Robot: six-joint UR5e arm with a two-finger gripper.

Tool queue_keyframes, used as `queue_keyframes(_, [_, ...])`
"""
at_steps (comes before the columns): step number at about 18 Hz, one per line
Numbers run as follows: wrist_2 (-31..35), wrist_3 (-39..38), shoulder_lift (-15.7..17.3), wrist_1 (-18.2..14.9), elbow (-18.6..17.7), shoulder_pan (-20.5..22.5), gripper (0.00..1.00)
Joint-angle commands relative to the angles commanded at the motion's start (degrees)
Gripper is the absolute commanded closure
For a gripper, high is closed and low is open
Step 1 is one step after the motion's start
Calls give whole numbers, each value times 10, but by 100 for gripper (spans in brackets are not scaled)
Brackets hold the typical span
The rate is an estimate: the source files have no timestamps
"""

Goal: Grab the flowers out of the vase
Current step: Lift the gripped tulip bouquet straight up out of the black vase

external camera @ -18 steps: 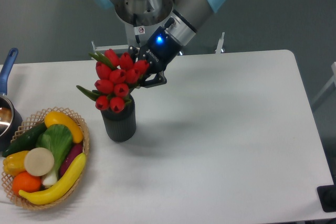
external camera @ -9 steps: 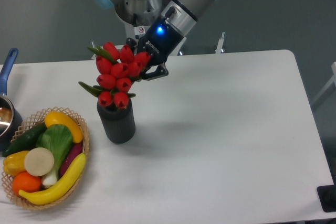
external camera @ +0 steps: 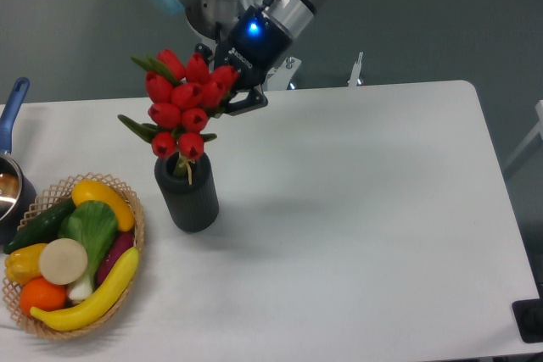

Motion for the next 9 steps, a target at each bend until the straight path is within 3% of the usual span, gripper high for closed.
queue_keyframes(9, [0, -40, 7, 0, 31, 3, 80])
